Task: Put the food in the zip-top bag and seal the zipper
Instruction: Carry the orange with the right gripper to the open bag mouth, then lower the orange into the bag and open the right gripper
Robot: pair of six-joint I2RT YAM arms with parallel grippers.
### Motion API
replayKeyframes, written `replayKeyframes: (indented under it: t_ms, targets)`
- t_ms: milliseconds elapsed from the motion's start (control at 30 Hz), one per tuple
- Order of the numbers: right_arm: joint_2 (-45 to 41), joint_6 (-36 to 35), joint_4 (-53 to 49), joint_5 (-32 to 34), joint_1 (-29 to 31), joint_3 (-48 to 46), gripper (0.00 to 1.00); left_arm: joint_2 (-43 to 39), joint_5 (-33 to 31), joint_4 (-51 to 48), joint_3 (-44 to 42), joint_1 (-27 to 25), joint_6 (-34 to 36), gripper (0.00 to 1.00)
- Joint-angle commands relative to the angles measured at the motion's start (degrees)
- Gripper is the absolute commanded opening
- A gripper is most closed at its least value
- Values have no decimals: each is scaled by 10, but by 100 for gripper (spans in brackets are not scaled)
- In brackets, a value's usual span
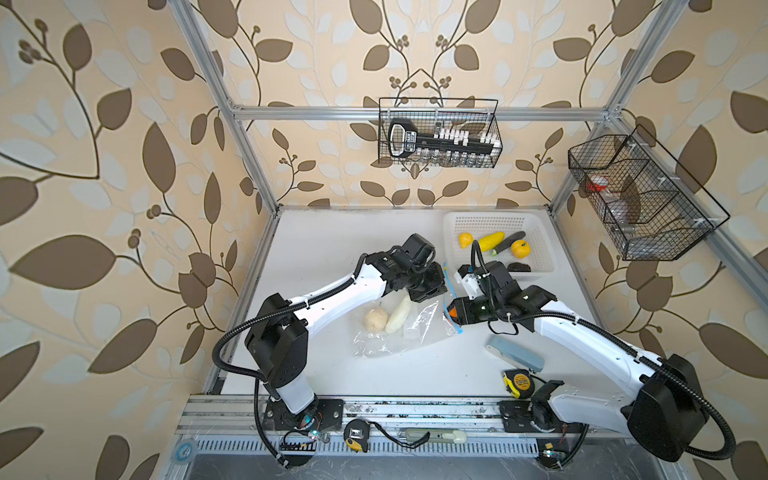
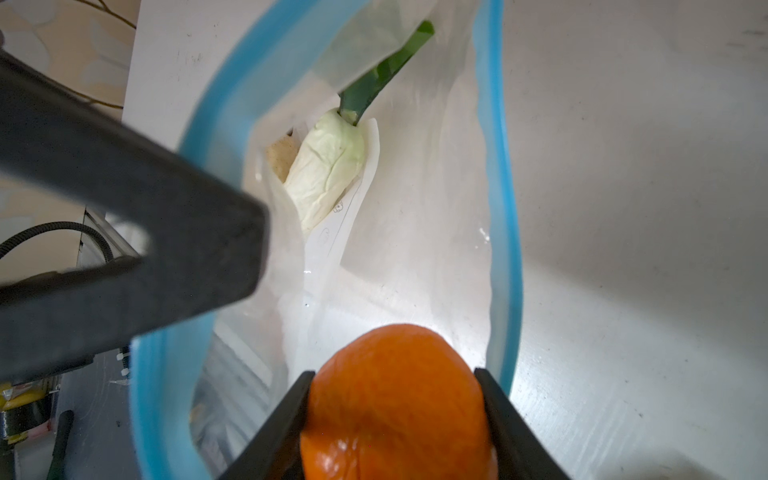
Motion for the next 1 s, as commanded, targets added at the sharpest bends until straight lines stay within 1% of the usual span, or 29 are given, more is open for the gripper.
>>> replayKeyframes:
  t_ms: [0, 300, 433, 600, 667, 967]
  targets:
    - [5, -16, -17, -2, 3, 20, 40, -15, -9, 2, 21, -6, -1, 0]
    - [-3, -17, -20, -4, 5, 20, 56, -14, -9, 4, 19, -9, -2, 0]
    - [-5, -19, -24, 3, 7, 26, 64, -15, -10, 4, 18, -9, -3, 0]
    - [-3, -22, -27, 6, 9, 32, 69, -15, -10, 4, 17, -9, -2, 0]
    - [-3, -23, -28, 7, 10, 32, 73, -15, -10, 5, 17, -10, -2, 0]
    - [-13, -21, -27, 13, 8, 32, 69, -15, -10, 5, 15, -10, -2, 0]
